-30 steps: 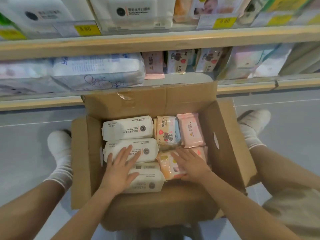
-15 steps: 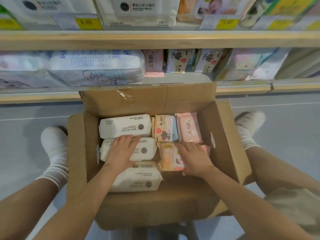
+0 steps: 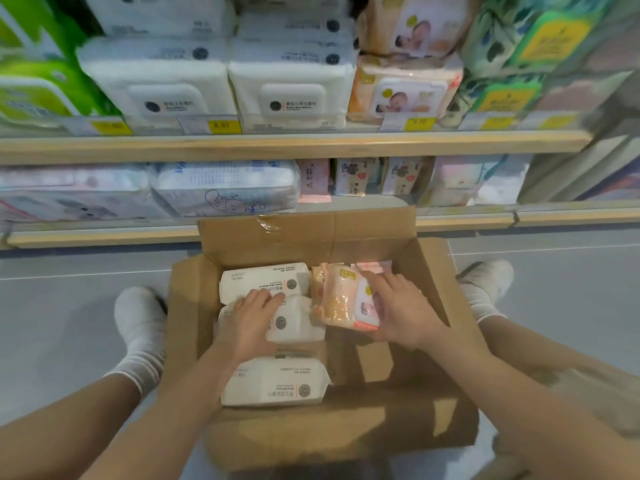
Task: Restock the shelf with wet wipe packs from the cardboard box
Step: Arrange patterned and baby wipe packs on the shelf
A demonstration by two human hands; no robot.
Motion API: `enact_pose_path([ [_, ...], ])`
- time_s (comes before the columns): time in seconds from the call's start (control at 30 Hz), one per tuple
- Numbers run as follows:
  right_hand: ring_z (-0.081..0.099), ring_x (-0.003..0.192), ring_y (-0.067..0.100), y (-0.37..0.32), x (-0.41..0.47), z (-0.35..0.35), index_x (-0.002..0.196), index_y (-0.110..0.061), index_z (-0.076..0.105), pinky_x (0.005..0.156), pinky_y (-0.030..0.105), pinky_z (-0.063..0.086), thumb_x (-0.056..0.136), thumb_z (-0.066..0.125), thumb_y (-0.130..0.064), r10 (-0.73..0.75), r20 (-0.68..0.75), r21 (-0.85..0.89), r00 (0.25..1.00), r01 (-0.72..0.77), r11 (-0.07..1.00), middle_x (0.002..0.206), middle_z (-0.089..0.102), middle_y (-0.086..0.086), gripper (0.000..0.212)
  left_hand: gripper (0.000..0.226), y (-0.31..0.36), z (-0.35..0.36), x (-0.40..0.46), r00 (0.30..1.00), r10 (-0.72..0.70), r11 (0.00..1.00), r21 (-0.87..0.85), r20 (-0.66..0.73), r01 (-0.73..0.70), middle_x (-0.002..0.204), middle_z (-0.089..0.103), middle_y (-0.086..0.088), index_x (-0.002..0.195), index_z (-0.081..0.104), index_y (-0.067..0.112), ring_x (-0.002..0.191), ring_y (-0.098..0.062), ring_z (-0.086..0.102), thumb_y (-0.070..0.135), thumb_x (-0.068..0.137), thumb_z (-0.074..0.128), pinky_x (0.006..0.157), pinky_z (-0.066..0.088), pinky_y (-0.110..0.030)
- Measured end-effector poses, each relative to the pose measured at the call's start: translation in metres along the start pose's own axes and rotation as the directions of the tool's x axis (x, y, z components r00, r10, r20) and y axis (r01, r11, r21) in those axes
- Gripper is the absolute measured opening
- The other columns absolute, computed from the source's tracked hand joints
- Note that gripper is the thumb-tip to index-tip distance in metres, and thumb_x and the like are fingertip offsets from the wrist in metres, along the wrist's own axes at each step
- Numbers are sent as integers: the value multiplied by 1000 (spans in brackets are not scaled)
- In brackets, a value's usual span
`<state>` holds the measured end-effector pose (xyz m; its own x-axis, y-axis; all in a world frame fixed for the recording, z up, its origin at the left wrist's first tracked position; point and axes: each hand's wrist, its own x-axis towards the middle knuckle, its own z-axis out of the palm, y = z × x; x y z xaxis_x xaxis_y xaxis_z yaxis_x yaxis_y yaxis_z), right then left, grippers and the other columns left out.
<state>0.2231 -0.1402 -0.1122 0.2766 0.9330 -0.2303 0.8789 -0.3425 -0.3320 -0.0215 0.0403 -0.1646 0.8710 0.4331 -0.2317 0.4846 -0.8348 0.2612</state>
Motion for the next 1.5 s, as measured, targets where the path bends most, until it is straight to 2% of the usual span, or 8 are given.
enact_pose_path([
  [0.13, 43, 113, 13, -9, -9, -38, 138, -31, 29, 99, 33, 39, 57, 76, -59, -27, -108, -56, 994, 21, 998, 123, 47, -9, 98, 98, 28, -44, -8, 997, -38, 998, -53, -65, 34, 113, 45, -1, 138, 37, 22, 109, -21, 39, 68, 52, 43, 92, 36, -41],
  [0.23, 42, 115, 15, -10, -18, -67, 140, -30, 28, 97, 30, 37, 55, 75, -59, -31, -178, -125, 984, 9, 992, 125, 46, -8, 101, 94, 36, -73, -16, 979, 19, 1000, -3, -202, -20, 105, 47, -2, 134, 40, 24, 101, -19, 39, 66, 51, 53, 84, 42, -45],
  [0.33, 42, 116, 15, -11, -23, -95, 139, -32, 26, 98, 32, 37, 57, 70, -64, -47, -236, -198, 971, -1, 980, 125, 45, -8, 98, 99, 33, -104, -19, 986, -27, 999, 39, -167, 34, 117, 41, -2, 143, 31, 24, 111, -20, 35, 55, 56, 69, 91, 36, -40],
  [0.7, 42, 116, 20, -35, 14, -196, 143, -27, 25, 99, 33, 35, 60, 76, -47, -109, -433, -321, 895, -40, 946, 128, 45, -4, 99, 99, 19, -260, 4, 881, -24, 980, 163, -472, 114, 115, 40, -2, 141, 34, 24, 111, -22, 36, 48, 55, 76, 90, 35, -38],
  [1.0, 46, 110, 22, -35, 81, -239, 140, -25, 32, 91, 35, 37, 69, 67, -56, -204, -549, -392, 810, -33, 920, 122, 50, -3, 85, 100, -28, -376, 81, 847, 47, 915, 363, -530, 177, 118, 40, -8, 142, 31, 24, 111, -27, 35, 39, 57, 80, 89, 36, -43],
  [1.23, 45, 112, 24, -40, 120, -238, 140, -23, 33, 88, 35, 35, 62, 75, -52, -176, -579, -345, 796, -43, 938, 124, 50, -1, 93, 53, -72, -384, 123, 871, -144, 906, 292, -469, 307, 122, 51, -13, 134, 41, 16, 116, -32, 45, 30, 85, 57, 101, 31, -46],
  [1.33, 48, 110, 26, -41, 126, -232, 139, -21, 36, 88, 38, 39, 66, 74, -48, -171, -590, -330, 789, -43, 943, 123, 51, 1, 87, 55, -86, -365, 130, 822, -105, 921, 257, -559, 292, 127, 51, -11, 140, 34, 21, 119, -31, 44, 20, 87, 49, 112, 15, -53],
  [1.5, 48, 109, 26, -43, 126, -224, 139, -22, 34, 87, 38, 39, 71, 71, -48, -165, -577, -337, 800, -50, 940, 120, 51, 2, 82, 71, -85, -356, 126, 791, -38, 930, 268, -610, 251, 135, 44, -12, 148, 17, 27, 129, -30, 35, 18, 86, 49, 114, 7, -54],
])
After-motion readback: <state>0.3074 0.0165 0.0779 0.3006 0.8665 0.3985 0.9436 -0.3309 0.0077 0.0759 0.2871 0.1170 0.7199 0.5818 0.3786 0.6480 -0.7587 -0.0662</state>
